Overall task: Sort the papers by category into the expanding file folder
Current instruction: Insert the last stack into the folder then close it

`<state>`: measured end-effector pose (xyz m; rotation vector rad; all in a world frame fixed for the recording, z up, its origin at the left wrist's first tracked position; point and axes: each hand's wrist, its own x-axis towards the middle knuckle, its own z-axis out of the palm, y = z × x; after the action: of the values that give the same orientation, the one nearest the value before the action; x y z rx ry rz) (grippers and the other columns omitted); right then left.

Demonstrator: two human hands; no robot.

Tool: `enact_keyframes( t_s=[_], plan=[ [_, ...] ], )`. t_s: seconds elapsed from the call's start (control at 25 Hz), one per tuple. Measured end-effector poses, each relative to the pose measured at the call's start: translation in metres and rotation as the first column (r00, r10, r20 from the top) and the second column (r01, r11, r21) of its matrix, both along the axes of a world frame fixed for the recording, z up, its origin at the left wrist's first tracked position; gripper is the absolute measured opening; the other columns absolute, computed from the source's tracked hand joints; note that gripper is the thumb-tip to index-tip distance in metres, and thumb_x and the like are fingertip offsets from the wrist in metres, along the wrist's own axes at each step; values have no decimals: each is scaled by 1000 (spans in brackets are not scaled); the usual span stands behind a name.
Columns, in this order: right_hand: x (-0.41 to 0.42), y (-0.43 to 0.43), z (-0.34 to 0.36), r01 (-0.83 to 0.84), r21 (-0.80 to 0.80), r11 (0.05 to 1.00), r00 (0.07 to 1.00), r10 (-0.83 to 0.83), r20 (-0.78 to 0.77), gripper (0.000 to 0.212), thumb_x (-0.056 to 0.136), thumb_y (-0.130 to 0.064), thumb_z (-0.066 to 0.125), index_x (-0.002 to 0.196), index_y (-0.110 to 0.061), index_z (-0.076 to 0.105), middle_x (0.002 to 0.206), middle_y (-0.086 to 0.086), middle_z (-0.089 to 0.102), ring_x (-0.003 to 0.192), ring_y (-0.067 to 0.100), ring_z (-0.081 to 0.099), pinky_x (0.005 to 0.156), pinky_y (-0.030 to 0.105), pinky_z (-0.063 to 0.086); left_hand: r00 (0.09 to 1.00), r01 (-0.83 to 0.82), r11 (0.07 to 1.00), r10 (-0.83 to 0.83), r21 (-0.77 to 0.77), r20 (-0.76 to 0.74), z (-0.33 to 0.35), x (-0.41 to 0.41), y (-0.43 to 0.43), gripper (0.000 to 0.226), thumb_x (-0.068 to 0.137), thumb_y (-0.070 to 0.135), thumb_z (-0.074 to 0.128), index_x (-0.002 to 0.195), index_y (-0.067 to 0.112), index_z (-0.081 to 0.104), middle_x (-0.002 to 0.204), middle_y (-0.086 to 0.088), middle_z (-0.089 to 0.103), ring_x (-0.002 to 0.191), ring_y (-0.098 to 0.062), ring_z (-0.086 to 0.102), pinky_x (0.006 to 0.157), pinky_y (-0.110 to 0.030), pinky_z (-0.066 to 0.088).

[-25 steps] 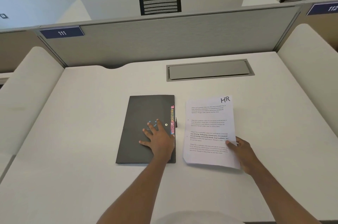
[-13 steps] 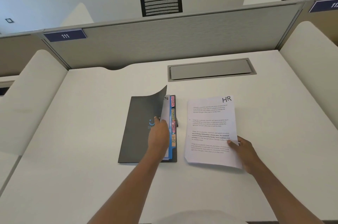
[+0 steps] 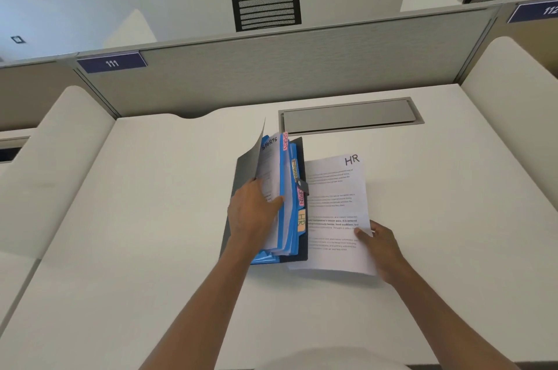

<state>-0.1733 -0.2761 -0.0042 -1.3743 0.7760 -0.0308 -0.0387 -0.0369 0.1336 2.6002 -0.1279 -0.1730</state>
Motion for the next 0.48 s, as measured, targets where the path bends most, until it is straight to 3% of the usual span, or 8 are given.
enact_keyframes(
  t_s=[0.2,0.32,0.48],
  plan=[
    [26,45,20,-21,43,999,999,19,49,20,98,-9,64,116,-14,72,106,5,79,95,29,76,88,51,61,995,102,994,-103,47,14,-2,-17,-11,74,80,59,83,135,24,47,139,8,58,114,-14,66,83,-33,56],
    [33,65,30,14,64,998,997,-19,69,18,99,-9,63,113,-13,72,105,6,79,94,30,76,85,50,62,991,135,989,-133,62,-36,-15,-26,-17,106,76,51,90,156,23,27,161,7,37,130,-15,58,91,-39,60],
    [36,77,35,37,85,996,995,-45,91,21,100,-11,62,119,-14,71,109,5,78,97,29,75,86,50,62,985,167,983,-163,83,-49,-32,-31,-20,131,73,48,92,164,25,1,174,9,7,148,-20,40,98,-47,60]
  ],
)
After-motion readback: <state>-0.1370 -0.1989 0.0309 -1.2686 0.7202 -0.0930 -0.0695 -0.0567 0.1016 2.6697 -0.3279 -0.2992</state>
